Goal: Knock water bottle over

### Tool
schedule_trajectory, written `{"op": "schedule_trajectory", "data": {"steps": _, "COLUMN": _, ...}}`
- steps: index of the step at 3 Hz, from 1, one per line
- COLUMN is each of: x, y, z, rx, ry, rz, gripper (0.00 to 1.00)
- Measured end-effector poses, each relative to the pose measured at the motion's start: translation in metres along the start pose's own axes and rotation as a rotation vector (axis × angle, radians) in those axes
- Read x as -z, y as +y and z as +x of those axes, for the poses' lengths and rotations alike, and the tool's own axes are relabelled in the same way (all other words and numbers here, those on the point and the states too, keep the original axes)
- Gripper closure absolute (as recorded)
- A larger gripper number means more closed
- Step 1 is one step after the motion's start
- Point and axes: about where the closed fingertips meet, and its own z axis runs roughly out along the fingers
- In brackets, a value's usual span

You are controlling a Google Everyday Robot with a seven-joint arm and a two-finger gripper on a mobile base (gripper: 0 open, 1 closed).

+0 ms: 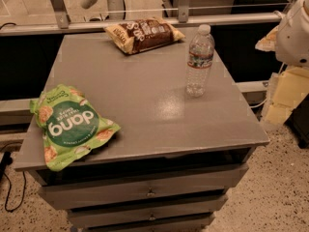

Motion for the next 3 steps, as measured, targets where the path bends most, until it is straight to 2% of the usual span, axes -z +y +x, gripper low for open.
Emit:
{"op": "schedule_trajectory", "data": {"steps": 1, "x": 0.0, "y": 0.0, "z": 0.0, "rx": 0.0, "ry": 0.0, "rz": 0.0, "gripper": 0.0}}
{"op": "schedule_trajectory", "data": {"steps": 2, "x": 0.0, "y": -0.004, "z": 0.0, "rx": -0.018, "ry": -0.03, "rz": 0.009, "gripper": 0.0}}
{"op": "schedule_trajectory", "data": {"steps": 3, "x": -0.016, "y": -0.017, "z": 0.007, "rx": -0.076, "ry": -0.108, "rz": 0.012, "gripper": 0.0}}
